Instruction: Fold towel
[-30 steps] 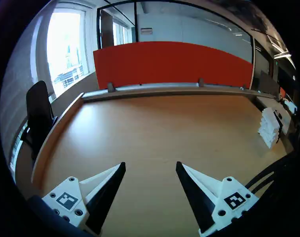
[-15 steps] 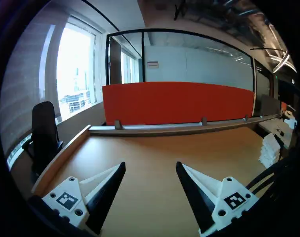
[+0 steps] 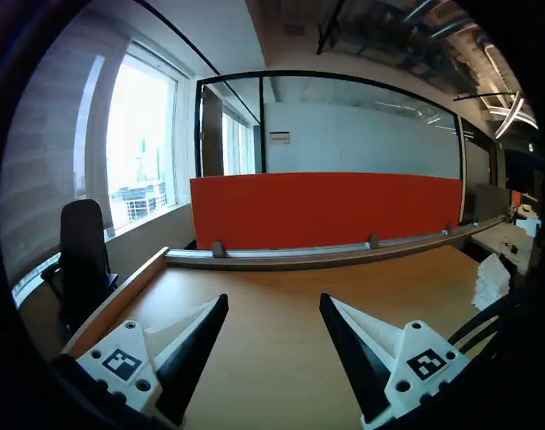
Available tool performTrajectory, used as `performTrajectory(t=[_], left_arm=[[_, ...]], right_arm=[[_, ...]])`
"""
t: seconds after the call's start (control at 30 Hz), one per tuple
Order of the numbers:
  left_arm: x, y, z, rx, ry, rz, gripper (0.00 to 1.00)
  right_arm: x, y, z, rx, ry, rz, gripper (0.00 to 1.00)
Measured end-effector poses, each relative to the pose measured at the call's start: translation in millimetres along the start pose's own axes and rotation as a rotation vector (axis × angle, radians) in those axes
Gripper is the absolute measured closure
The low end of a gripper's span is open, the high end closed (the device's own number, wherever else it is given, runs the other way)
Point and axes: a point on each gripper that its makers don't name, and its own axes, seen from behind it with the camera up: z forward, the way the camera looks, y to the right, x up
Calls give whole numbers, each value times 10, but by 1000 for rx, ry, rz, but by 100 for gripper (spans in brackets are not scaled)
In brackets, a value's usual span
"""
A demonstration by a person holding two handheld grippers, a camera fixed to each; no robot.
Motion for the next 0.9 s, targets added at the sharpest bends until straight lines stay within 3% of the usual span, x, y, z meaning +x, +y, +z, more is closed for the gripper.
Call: performTrajectory(t=[0.6,0.9], left_arm=[[252,-8,-38,-18,76,-25,5],[244,-21,-35,-28,75,-26,5]], right_arm=[[248,-1082,7,121,57,52,1],[319,-1381,49,155,69,35,1]])
